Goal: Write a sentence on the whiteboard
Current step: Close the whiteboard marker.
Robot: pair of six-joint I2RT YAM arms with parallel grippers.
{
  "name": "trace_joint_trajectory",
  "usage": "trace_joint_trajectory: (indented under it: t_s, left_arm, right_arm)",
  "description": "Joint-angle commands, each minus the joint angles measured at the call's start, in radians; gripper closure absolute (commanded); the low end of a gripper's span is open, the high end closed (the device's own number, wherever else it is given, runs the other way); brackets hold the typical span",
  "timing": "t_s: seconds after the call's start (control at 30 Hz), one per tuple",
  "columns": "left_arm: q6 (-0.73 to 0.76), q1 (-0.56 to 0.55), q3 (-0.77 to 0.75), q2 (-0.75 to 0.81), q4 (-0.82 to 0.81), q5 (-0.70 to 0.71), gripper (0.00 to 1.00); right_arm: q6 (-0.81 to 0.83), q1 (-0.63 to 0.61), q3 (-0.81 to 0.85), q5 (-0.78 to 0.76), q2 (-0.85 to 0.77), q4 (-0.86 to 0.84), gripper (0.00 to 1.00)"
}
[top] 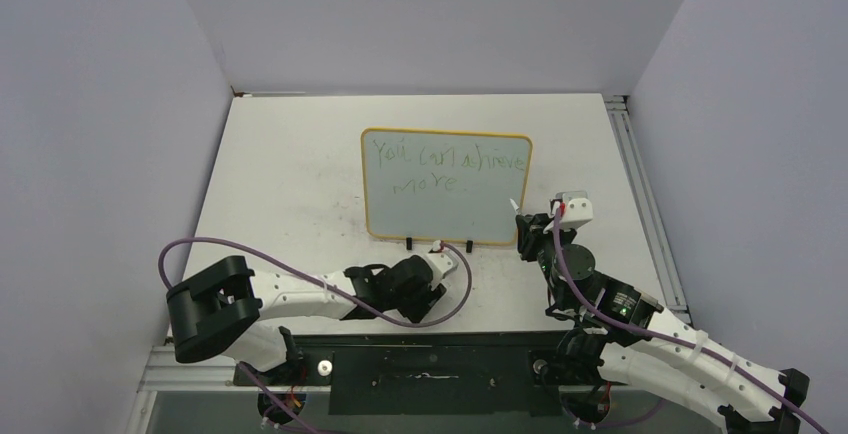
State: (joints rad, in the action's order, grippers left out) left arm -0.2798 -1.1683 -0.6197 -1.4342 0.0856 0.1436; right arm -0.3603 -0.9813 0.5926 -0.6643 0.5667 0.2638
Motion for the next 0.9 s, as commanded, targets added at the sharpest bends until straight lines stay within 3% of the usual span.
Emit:
trace_joint_trajectory:
  t_s: [0.0,0.47,0.7,0.87]
  left_arm:
    - [0.0,-0.019,-0.019,0.005,0.002,-0.046,0.55]
    - [0.048,0.007,-0.052,-0.071,-0.023,-0.007,0.55]
    - [0.048,0.003,-0.044,-0.072,0.001,-0.022,0.69]
    - [0.033,-0.007,-0.006,-0.009,-0.005,-0.009,0.87]
  right_arm:
    - [-0.002,0.003,0.004,0.005,0.0,-0.017,0.95]
    - [-0.002,0.004,0.012,0.004,0.008,-0.011,0.95]
    - [-0.008,0.003,0.012,0.004,0.005,-0.005,0.95]
    - [-0.009,0.003,0.014,0.009,0.004,-0.003,0.95]
